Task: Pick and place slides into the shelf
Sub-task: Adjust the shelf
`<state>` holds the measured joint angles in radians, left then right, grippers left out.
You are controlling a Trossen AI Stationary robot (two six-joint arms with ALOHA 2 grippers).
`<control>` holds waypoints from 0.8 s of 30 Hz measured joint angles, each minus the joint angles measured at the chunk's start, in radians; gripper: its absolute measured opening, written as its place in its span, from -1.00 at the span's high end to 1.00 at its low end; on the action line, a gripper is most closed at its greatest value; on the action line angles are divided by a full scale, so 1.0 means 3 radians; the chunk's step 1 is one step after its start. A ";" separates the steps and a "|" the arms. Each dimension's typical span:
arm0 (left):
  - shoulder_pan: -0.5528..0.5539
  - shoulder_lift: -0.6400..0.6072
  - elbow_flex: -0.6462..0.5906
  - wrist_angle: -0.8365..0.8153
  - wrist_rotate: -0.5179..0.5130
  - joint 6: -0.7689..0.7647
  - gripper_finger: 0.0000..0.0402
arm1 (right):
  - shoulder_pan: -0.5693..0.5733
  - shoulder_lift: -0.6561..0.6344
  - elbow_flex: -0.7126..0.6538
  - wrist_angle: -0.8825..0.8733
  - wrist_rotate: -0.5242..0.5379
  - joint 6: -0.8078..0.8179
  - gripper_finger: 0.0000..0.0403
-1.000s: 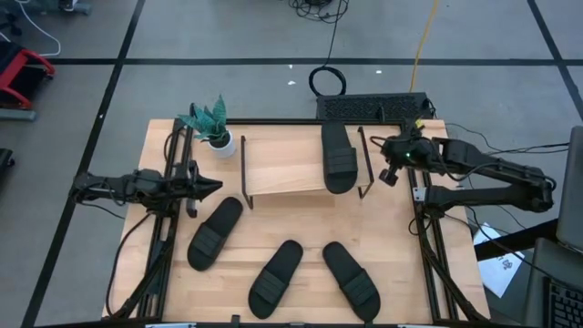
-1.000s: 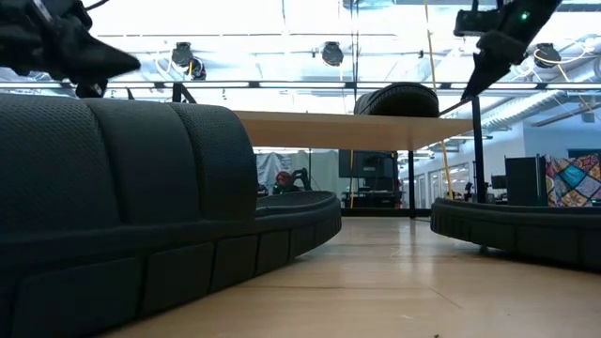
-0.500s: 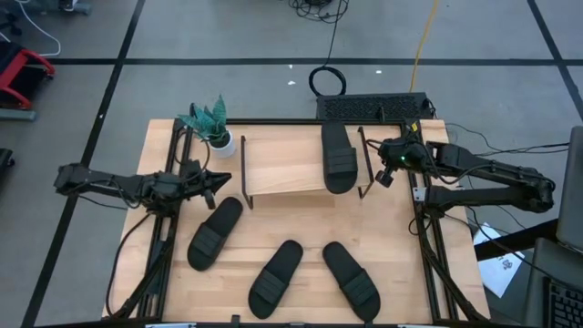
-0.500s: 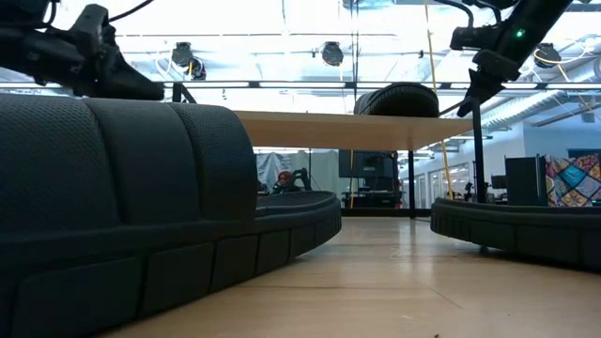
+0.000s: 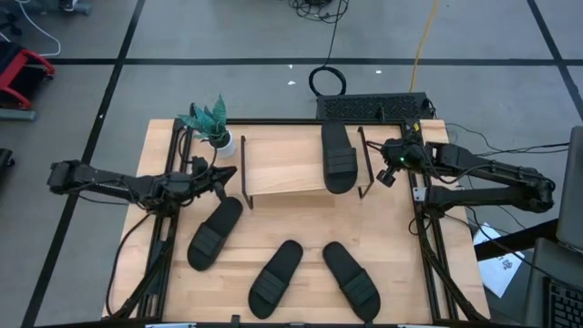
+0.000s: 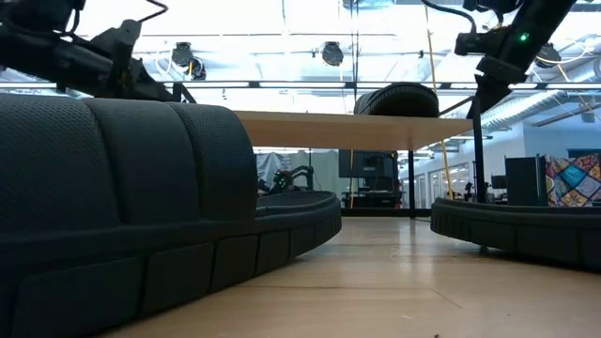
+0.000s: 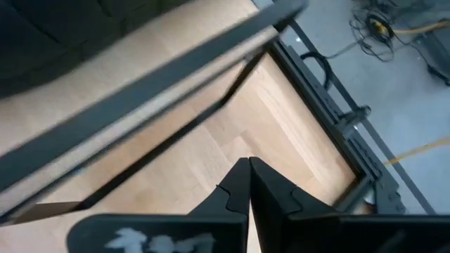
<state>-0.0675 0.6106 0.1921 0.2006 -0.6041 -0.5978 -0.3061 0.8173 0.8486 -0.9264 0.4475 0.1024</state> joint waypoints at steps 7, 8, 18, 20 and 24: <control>0.0067 0.0197 0.0000 0.0019 0.0041 -0.0200 0.85 | 0.0000 0.0000 0.0000 -0.0044 -0.0016 0.0057 1.00; 0.0079 0.0229 0.0000 0.0041 0.0101 -0.0204 0.85 | 0.0000 0.0000 0.0000 -0.0045 -0.0019 0.0057 1.00; 0.0151 0.0443 0.0000 0.0127 0.0357 -0.0310 0.85 | 0.0000 0.0000 -0.0196 0.0137 -0.0376 -0.0034 1.00; 0.0162 0.0455 0.0000 0.0217 0.0372 -0.0308 0.85 | 0.0000 0.0000 -0.0217 0.0181 -0.0473 -0.0043 1.00; 0.0204 0.0455 0.0118 0.0116 0.0466 -0.0309 0.85 | 0.0040 0.0000 -0.0220 0.0269 -0.0640 -0.0020 1.00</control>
<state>-0.0063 0.7471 0.2276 0.2353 -0.4641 -0.6905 -0.2941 0.8173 0.7826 -0.8458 0.2556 0.0964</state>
